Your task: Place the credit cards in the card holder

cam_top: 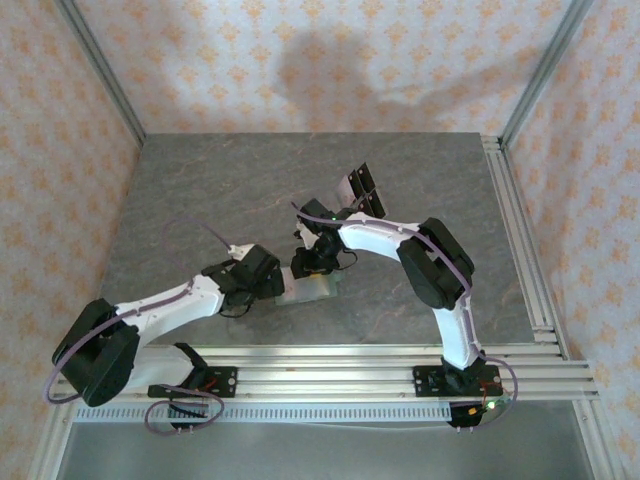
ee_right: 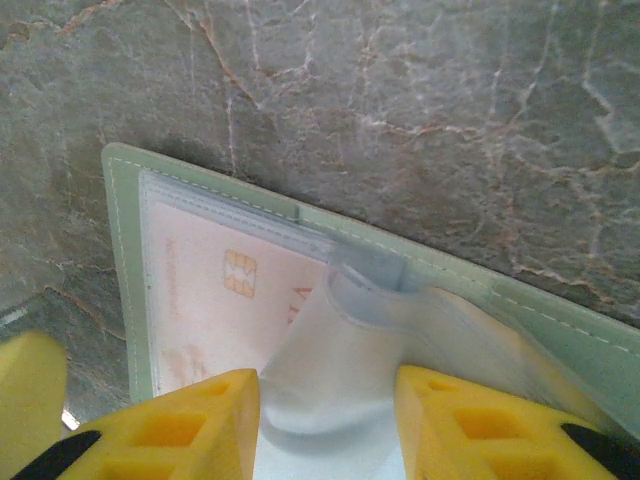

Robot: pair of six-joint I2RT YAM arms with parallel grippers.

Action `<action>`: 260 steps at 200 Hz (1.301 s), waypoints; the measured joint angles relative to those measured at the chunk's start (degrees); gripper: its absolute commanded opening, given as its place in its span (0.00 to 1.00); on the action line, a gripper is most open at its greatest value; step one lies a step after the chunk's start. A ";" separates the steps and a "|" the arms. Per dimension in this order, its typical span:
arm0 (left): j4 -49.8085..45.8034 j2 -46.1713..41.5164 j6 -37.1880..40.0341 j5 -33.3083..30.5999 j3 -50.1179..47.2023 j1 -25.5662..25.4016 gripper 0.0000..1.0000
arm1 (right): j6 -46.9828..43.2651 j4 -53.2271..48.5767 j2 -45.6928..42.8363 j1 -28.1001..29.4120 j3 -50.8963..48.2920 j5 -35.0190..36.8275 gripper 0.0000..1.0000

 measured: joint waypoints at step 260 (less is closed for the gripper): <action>15.50 4.90 -2.38 0.74 -4.55 -9.49 1.00 | 0.44 -0.07 0.09 0.00 0.20 0.00 0.40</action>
